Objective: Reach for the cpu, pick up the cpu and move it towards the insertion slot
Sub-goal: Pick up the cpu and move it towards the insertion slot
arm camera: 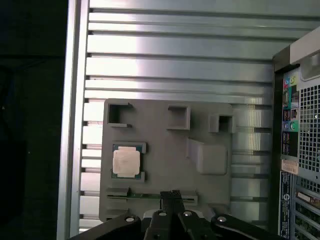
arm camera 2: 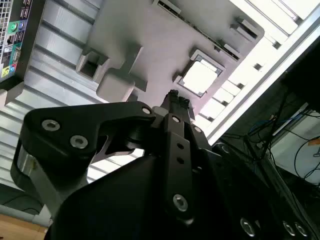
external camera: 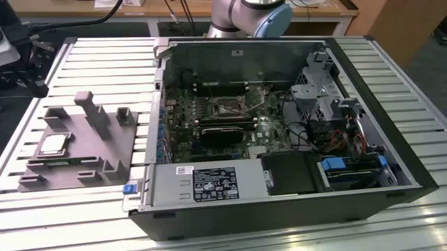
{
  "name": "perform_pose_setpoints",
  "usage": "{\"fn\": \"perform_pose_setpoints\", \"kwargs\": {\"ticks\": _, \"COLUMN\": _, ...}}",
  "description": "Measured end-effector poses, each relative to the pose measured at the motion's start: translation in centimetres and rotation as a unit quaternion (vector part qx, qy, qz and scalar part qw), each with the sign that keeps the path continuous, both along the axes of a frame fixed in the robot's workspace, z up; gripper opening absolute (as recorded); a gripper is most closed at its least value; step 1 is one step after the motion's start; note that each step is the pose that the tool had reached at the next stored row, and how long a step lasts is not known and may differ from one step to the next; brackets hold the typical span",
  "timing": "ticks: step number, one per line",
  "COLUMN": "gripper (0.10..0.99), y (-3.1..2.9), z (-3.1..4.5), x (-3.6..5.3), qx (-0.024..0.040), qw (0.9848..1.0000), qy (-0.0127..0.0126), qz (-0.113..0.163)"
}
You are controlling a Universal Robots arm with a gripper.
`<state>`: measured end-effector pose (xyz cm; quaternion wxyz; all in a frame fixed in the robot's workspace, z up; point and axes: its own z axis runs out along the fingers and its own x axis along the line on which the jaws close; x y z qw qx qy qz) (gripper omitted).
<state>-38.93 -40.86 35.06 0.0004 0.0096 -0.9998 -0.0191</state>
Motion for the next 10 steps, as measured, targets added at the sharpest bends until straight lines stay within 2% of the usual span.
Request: {"fn": "perform_pose_setpoints", "kwargs": {"ticks": 10, "gripper": 0.106, "y": 0.0, "z": -0.19, "x": 0.0, "qx": 0.0, "qw": 1.0, "qy": 0.0, "qz": 0.0}}
